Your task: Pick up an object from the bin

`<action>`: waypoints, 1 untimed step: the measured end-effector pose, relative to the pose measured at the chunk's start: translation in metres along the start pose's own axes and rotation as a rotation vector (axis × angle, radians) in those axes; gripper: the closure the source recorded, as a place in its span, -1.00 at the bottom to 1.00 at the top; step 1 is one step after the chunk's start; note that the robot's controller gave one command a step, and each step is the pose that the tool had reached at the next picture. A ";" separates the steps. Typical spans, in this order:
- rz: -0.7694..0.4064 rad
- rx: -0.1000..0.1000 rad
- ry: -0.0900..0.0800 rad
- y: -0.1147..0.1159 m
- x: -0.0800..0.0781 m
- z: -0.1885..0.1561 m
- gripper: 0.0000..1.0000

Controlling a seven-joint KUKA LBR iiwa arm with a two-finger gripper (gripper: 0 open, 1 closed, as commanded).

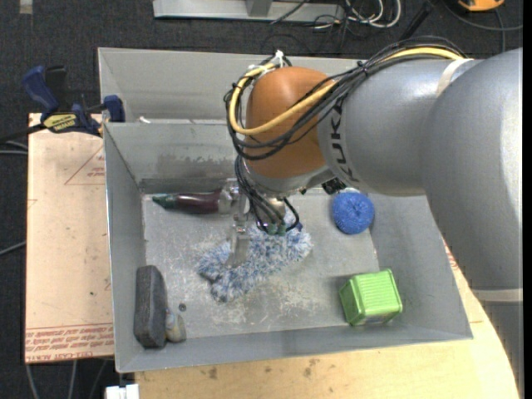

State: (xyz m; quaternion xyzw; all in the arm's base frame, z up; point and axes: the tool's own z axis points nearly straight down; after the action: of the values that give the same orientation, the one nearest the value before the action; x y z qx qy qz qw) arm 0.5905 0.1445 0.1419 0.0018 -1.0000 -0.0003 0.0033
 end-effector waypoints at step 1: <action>0.003 -0.001 -0.007 -0.001 -0.002 -0.005 -1.00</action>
Offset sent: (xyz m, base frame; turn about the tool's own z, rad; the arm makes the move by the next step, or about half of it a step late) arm -0.0381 -0.0455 -0.0574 -0.1740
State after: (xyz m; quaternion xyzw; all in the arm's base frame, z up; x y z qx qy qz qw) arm 0.5921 0.1439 0.1467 0.0005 -1.0000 -0.0008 -0.0002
